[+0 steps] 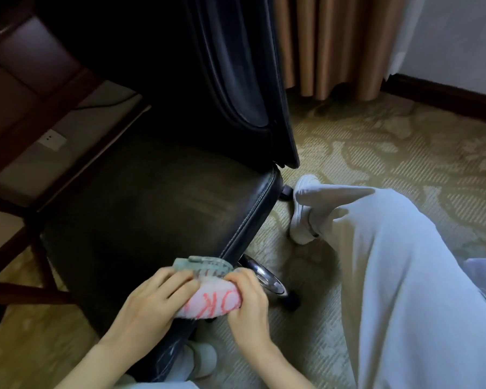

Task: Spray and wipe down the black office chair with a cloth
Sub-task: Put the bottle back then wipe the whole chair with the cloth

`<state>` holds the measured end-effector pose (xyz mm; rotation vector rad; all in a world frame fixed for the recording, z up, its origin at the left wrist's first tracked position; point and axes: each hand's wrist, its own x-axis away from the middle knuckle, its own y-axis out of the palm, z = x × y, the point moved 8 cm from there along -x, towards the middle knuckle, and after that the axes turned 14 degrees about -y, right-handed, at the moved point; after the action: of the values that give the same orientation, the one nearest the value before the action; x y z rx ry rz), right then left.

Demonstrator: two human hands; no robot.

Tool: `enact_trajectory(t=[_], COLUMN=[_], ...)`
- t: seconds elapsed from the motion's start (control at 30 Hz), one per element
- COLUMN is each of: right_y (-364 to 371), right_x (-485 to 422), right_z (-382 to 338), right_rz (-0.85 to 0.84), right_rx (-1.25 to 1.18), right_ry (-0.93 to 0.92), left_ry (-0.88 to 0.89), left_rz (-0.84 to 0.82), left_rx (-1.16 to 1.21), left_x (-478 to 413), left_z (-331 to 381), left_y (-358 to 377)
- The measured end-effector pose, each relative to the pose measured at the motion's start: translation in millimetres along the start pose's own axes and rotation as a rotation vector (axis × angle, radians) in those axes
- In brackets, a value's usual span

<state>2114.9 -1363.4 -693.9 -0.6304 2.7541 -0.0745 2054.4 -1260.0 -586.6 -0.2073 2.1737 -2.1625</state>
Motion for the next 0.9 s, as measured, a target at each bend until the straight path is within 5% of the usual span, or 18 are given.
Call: enact_trajectory(t=[0.3,0.47,0.73,0.9], right_y=[-105.4,-117.5,-52.9,6.8], right_x=[-130.7,-160.4,-57.9,26.5], right_z=[53.1,80.4,45.0,9.6], right_rz=[0.347,0.338,0.296,0.225], right_rx=[0.048,0.031,-0.076,-0.16], right_ry=[0.051,0.167,0.127,0.14], left_ry=[0.077,-0.008,0.159,0.083], left_rz=[0.182,0.155,-0.031,-0.204], left_rx=[-0.018,0.016,-0.02,-0.033], left_x=[-172.4,-227.3,-122.7,-7.3], left_z=[61.5,67.3,42.5,3.3], left_y=[-2.5,-3.5,-4.6,6.1])
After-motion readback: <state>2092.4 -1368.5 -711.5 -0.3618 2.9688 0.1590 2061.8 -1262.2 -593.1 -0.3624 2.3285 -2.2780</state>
